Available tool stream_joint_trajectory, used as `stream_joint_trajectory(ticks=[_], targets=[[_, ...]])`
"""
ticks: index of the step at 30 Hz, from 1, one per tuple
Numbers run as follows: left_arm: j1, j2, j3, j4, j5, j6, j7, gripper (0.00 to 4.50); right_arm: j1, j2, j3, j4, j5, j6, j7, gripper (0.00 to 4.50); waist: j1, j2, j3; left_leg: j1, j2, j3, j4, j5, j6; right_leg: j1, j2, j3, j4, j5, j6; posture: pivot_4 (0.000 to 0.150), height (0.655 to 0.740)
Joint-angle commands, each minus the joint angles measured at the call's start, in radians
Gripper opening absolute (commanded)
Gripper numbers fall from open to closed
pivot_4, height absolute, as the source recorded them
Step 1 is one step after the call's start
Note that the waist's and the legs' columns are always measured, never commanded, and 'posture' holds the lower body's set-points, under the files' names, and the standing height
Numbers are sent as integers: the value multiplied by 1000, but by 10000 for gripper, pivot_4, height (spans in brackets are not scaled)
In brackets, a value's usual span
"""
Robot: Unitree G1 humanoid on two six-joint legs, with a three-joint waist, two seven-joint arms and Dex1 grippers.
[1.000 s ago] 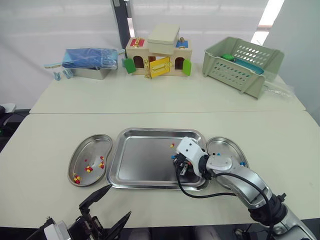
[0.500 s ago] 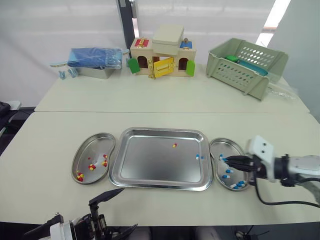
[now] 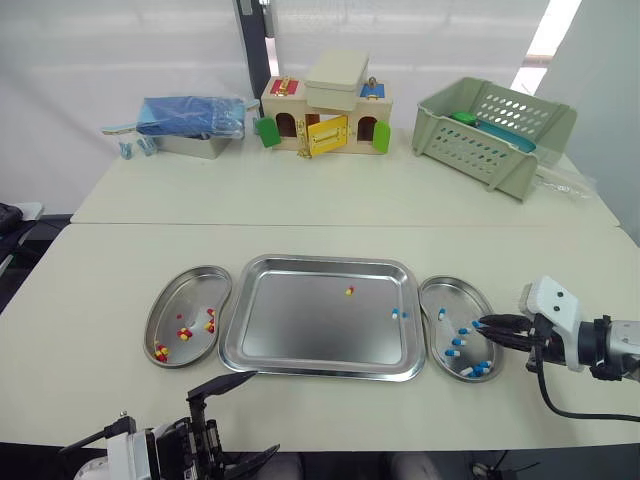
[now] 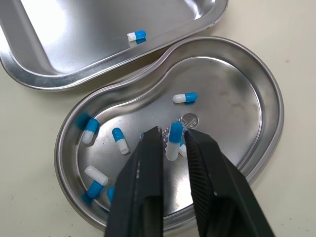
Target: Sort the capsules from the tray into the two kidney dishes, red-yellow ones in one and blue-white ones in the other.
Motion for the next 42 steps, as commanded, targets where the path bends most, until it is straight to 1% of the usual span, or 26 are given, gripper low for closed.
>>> stream_joint_trajectory(ticks=[1,3,5,9,11,13,19,23,28,32,34,39,42], targets=[[5,5,10,-4,-7,-3,2,45000,-5,-4,-10,-2,-7,-22,0,18059,0,0,0,0,0,0,0,0,0,0,0,0,0,0,0,1500,7400],[4,3,9,-5,-5,-5,5,45000,-6,-4,-7,1,-7,-25,1,22055,0,0,0,0,0,0,0,0,0,0,0,0,0,0,0,1500,7400],[3,-2,11,-7,-2,-7,16,45000,-4,-5,-5,4,-6,-30,7,27095,0,0,0,0,0,0,0,0,0,0,0,0,0,0,0,1500,7400],[6,-2,10,-9,5,-10,28,45000,9,-5,-5,19,-7,-49,22,37983,0,0,0,0,0,0,0,0,0,0,0,0,0,0,0,1500,7400],[5,-3,16,-7,13,-11,46,45000,22,-9,-21,33,1,-63,40,44664,0,0,0,0,0,0,0,0,0,0,0,0,0,0,0,1500,7400],[5,-2,24,-11,18,-8,68,45000,35,-13,-41,49,8,-80,62,44664,0,0,0,0,0,0,0,0,0,0,0,0,0,0,0,1500,7400],[-19,67,121,-41,64,107,278,45000,90,-9,-190,150,69,-196,205,44664,1,0,0,0,0,0,0,0,0,1,0,0,0,0,0,1500,7400],[-29,190,232,-61,47,259,394,45000,117,19,-273,228,111,-277,288,44664,1,-1,1,1,0,-1,0,0,0,2,0,-1,0,0,0,1500,7400],[-14,431,471,27,3,557,505,45000,116,18,-279,392,74,-439,383,44664,-3,-3,2,2,1,-1,0,0,0,2,1,-1,0,0,0,1500,7400],[-39,562,584,149,46,669,506,45000,89,-1,-261,470,63,-501,422,44664,-2,-1,2,3,1,0,-1,0,0,3,0,0,0,0,0,1500,7400],[-33,619,617,196,74,722,487,45000,68,-2,-252,513,54,-531,434,44664,-3,-1,2,3,1,0,-1,0,0,2,1,-1,0,0,0,1500,7400],[-59,700,631,335,160,736,434,45000,34,9,-235,571,43,-565,436,44664,-4,-1,3,3,1,1,-1,0,0,1,1,0,0,-1,-1,1500,7400],[-99,722,616,419,198,725,406,45000,30,12,-228,584,45,-579,429,44664,-4,-1,3,3,1,1,-2,0,0,1,1,0,1,-1,-1,1500,7400]])
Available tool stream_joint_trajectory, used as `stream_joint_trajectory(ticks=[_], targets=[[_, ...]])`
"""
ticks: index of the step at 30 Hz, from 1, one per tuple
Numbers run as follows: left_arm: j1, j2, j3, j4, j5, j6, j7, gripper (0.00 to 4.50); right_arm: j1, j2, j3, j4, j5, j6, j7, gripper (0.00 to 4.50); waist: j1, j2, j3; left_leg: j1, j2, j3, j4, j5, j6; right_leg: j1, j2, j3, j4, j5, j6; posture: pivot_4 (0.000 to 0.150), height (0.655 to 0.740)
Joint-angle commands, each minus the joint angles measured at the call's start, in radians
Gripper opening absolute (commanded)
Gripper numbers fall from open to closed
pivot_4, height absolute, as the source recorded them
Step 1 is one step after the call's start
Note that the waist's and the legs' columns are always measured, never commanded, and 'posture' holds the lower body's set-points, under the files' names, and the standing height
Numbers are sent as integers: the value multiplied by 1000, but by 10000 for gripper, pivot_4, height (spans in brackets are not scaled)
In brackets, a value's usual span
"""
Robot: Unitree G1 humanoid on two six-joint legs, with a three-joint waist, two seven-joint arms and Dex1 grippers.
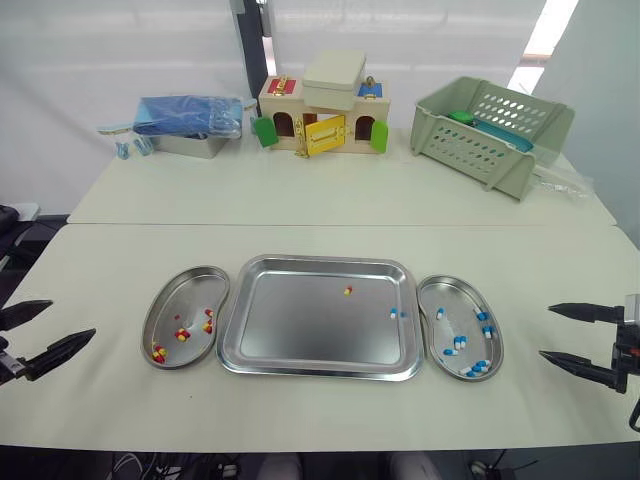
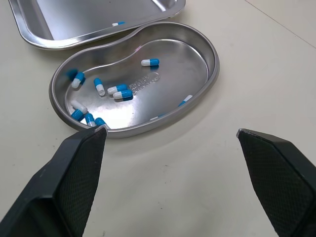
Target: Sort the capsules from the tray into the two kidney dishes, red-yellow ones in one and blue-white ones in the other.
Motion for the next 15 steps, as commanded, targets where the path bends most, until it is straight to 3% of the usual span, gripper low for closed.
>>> stream_joint_trajectory(ticks=[1,15], targets=[[-30,28,21,71,40,-12,-37,45000,-7,-4,-12,4,2,-28,3,44664,0,0,0,0,0,0,0,0,0,0,0,0,0,0,0,1500,7400],[-86,7,-77,20,146,-23,-94,45000,101,43,-33,-118,63,-18,0,44664,1,0,0,-1,0,0,0,0,0,-1,0,0,0,0,0,1500,7400]])
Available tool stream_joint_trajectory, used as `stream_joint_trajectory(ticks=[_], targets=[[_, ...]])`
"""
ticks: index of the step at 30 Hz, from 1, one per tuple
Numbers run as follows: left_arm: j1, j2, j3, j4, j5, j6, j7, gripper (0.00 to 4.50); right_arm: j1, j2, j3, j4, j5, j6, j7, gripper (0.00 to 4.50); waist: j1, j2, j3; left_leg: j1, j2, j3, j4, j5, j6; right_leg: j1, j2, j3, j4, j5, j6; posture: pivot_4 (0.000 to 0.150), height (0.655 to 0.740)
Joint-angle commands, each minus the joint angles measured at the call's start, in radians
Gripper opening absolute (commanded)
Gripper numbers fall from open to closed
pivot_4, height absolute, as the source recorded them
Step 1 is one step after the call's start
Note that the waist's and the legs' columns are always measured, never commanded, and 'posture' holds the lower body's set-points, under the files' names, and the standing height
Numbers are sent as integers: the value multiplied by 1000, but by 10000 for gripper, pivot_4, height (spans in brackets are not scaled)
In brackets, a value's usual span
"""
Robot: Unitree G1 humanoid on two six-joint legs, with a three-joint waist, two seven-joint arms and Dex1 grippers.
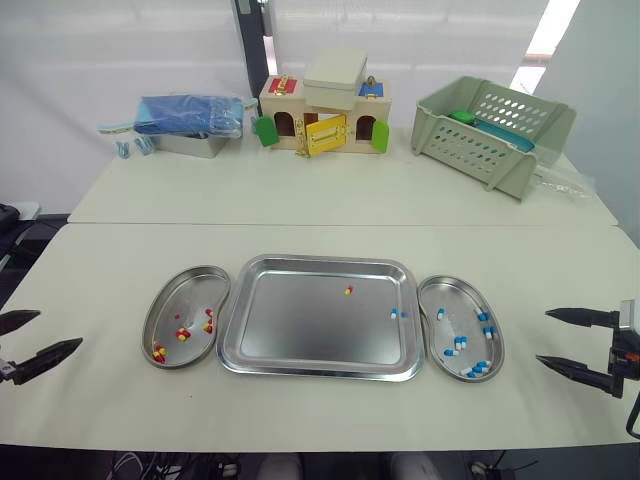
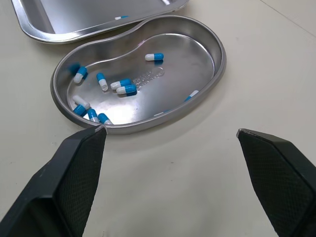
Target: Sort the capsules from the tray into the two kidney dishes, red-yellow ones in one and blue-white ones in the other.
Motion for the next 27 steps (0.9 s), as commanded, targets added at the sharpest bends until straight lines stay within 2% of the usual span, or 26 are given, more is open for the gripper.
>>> stream_joint_trajectory(ticks=[1,6,9,13,20,27], targets=[[-22,-6,-27,-79,3,0,-11,45000,45,35,-44,-93,65,-3,11,44664,1,0,0,0,0,0,0,0,0,0,0,0,0,0,0,1500,7400],[-105,-14,-150,-208,-5,41,-12,45000,183,94,-72,-244,128,12,25,44664,8,0,0,0,0,0,0,0,0,1,0,0,0,0,0,1500,7400],[-221,-29,-289,-303,-5,90,-4,45000,271,218,-80,-355,191,-5,-30,44664,13,-1,-1,-1,0,-2,1,0,0,1,0,-2,0,0,0,1500,7400],[-361,-71,-432,-392,-17,173,10,45000,355,314,-40,-436,182,-40,-37,44664,4,0,-1,-1,0,-1,1,0,-1,2,0,-2,0,0,0,1500,7400],[-594,-245,-671,-509,-35,378,101,45000,409,450,62,-456,122,-179,-63,44664,3,0,-1,0,0,-1,1,1,-1,2,1,-1,1,0,0,1500,7400],[-732,-463,-848,-482,129,357,296,45000,441,494,124,-454,93,-235,-115,44664,2,1,-1,0,0,-2,2,1,-2,3,1,-1,1,0,0,1500,7400]])
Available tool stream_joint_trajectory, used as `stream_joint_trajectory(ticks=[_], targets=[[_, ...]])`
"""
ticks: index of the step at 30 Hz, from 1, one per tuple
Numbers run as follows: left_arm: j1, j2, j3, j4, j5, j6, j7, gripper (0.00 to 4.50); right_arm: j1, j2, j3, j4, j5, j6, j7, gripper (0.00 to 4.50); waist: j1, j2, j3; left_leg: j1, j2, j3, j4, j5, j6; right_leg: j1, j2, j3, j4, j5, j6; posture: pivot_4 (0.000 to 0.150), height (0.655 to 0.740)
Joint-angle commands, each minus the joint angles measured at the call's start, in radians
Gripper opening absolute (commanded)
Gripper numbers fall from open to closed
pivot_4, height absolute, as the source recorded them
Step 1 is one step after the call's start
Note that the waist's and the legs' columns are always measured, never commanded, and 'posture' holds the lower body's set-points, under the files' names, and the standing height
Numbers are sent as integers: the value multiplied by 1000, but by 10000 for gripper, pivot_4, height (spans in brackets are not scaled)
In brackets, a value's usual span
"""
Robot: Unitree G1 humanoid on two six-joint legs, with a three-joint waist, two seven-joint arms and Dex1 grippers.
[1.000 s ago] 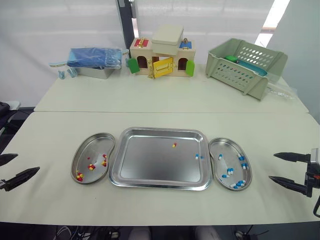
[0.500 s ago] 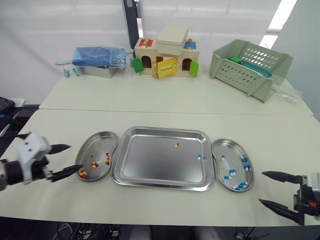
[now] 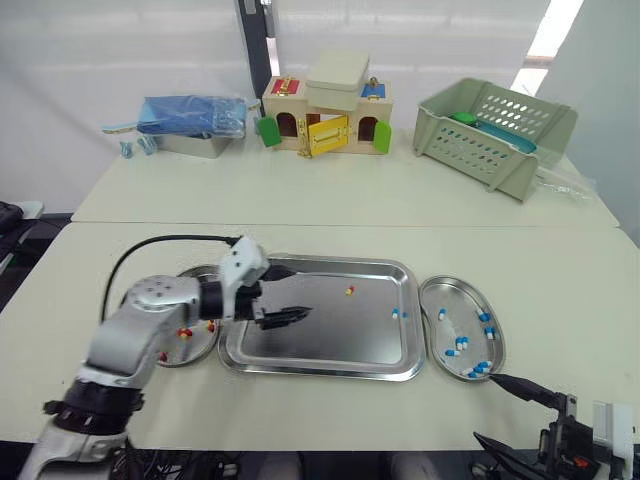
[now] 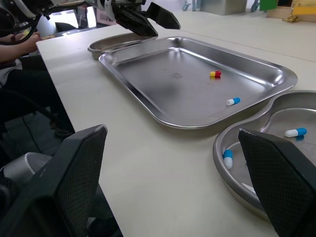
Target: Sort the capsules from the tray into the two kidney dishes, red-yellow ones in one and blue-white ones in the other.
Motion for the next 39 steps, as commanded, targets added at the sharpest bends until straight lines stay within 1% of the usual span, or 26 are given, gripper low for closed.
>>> stream_joint_trajectory(ticks=[1,8,10,12,17,24,28,31,33,39], targets=[[-32,-67,-48,14,86,-33,104,45000,28,11,16,-17,-10,-46,-15,44664,-2,1,0,0,0,0,0,0,0,0,0,0,0,0,0,1500,7400],[-51,-222,-157,48,201,7,248,45000,38,35,68,-9,-32,-89,-61,44664,1,1,-1,1,0,0,0,0,0,1,0,0,0,0,0,1500,7400],[-76,-270,-172,69,223,32,293,45000,43,34,78,-12,-35,-96,-72,44664,2,1,-1,1,0,0,0,0,0,1,0,0,0,0,0,1500,7400],[-92,-297,-183,81,240,55,314,45000,48,33,86,-16,-36,-101,-84,44664,3,1,-1,1,-1,-1,0,0,0,2,0,-1,0,0,0,1500,7400],[-109,-324,-215,83,280,130,347,45000,61,29,100,-25,-37,-112,-109,44664,1,3,-2,1,-1,-1,0,0,0,2,0,0,0,0,0,1500,7400],[-96,-310,-234,47,299,214,344,45000,78,19,110,-38,-34,-114,-132,44664,1,3,-2,1,-1,-1,0,0,-1,2,-1,0,0,0,0,1500,7400],[-87,-318,-240,44,307,229,350,45000,77,15,114,-39,-32,-114,-140,44664,2,3,-2,1,-1,-1,0,1,-1,3,-1,0,0,0,0,1500,7400],[-90,-328,-240,54,312,231,356,39111,77,13,118,-37,-30,-117,-143,45000,2,3,-2,2,-1,-1,0,0,-1,3,-1,0,0,0,0,1500,7400],[-93,-332,-241,54,311,238,358,33515,76,15,118,-35,-27,-120,-146,45000,2,3,-2,2,-1,-1,0,0,-1,4,-1,0,0,0,0,1500,7400],[-97,-344,-243,58,311,247,368,14587,72,15,121,-25,-24,-130,-154,45000,2,3,-2,3,-1,-1,0,0,-1,4,-1,0,0,0,0,1500,7400]])
